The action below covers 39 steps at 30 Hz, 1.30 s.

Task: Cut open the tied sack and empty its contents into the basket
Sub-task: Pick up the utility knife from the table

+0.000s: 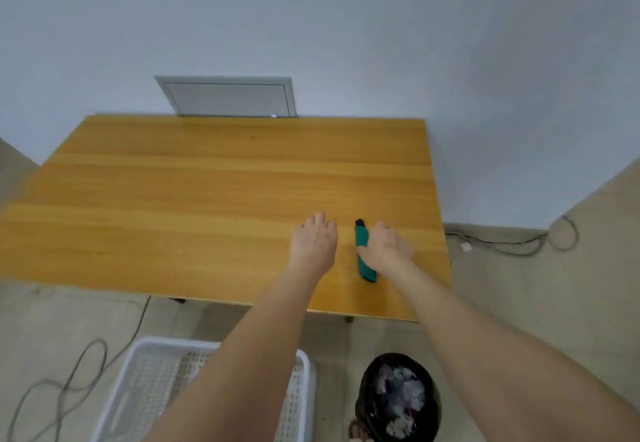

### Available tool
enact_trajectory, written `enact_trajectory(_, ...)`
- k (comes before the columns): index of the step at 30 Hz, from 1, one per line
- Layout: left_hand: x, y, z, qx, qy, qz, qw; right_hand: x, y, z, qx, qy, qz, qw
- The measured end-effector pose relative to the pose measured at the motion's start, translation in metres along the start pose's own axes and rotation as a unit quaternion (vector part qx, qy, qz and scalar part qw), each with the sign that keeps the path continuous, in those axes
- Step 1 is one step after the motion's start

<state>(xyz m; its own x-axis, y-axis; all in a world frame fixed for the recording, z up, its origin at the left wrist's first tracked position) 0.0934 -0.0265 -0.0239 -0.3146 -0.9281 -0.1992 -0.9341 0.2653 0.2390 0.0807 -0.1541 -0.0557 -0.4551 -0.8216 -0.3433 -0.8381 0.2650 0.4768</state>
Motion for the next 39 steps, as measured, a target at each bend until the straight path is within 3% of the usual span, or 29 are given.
enact_trajectory(3,-0.001,-0.009,0.023,-0.023,-0.004,-0.013,1.000,0.012,-0.012,0.023,-0.047,-0.012,0.031,0.998)
enact_trajectory(10,-0.004,-0.026,0.061,-0.033,-0.002,-0.027,0.999,0.027,-0.041,0.050,-0.056,-0.044,0.081,0.994)
enact_trajectory(19,-0.005,-0.036,0.077,-0.042,0.004,-0.027,0.999,0.028,-0.059,0.068,-0.066,-0.049,0.099,0.992)
enact_trajectory(24,-0.011,-0.028,0.073,-0.040,0.003,-0.032,0.999,0.023,-0.050,0.066,-0.092,-0.108,0.090,0.986)
enact_trajectory(26,-0.017,-0.022,0.068,-0.037,0.003,-0.036,0.999,0.015,-0.040,0.069,-0.122,-0.209,0.098,0.965)
enact_trajectory(30,-0.030,0.000,0.055,-0.023,0.011,-0.046,0.999,-0.004,-0.010,0.079,-0.181,-0.421,0.135,0.879)
enact_trajectory(39,-0.066,0.104,0.027,0.019,0.009,-0.041,0.999,-0.034,0.100,0.086,-0.165,-0.473,0.095,0.860)
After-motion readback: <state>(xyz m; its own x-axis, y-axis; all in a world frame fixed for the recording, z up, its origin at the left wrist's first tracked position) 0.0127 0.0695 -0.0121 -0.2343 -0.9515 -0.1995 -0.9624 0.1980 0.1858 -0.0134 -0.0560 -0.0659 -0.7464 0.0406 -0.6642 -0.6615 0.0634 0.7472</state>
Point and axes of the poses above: each hand's wrist, its own y-axis away from the middle knuckle, its own z-axis out of the palm, x = y × z, the point moved 10 cm from there along -y, towards the middle knuckle, and after that the axes turned 7 degrees about -y, right-handed, at the moved point
